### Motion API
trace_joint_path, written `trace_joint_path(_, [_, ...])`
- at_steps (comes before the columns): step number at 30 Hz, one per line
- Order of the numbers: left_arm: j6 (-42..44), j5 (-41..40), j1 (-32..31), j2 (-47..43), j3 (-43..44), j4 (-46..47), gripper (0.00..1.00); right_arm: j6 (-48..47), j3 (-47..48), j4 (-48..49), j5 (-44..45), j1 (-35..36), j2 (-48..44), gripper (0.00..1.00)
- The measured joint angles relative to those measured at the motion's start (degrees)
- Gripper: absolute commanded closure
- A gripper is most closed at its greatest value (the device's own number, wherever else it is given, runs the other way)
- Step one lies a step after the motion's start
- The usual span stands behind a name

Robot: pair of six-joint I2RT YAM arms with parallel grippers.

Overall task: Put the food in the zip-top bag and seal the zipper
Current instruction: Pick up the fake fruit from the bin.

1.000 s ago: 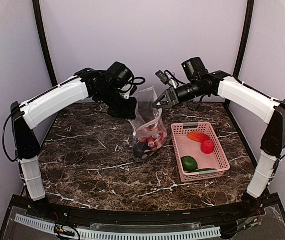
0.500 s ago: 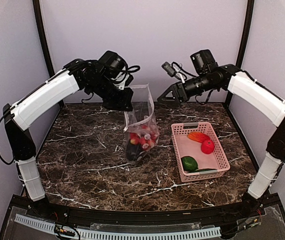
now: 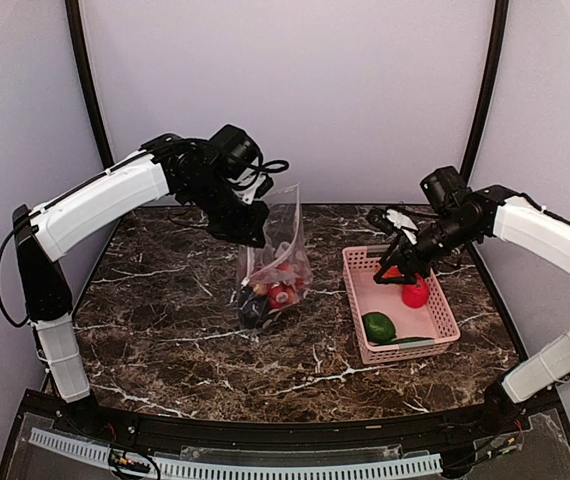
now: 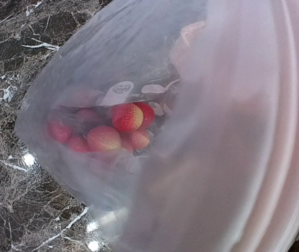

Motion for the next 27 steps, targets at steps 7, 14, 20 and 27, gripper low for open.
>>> trace_joint_path(7, [0.31,0.57,0.00,0.00,-1.64,2.34,0.99,-5.25,-6.34,0.07,5.01,0.00,0.07,0.01])
trace_joint_path(14, [0.33,1.16,0.00,0.00,-3.23,3.89,0.99,-7.08,-10.38,2.71,7.19,0.02,2.43,0.05])
trace_joint_path(20, [0.39,1.38,0.00,-0.11,-3.91,4.76,0.99,-8.63,-11.37,3.50,7.43,0.52,6.45,0.12])
trace_joint_path(27, [0.61,1.60,0.00,-0.13,-4.59,5.68,0.99,-9.01,-11.85,4.09,8.13,2.71,10.93,0.11])
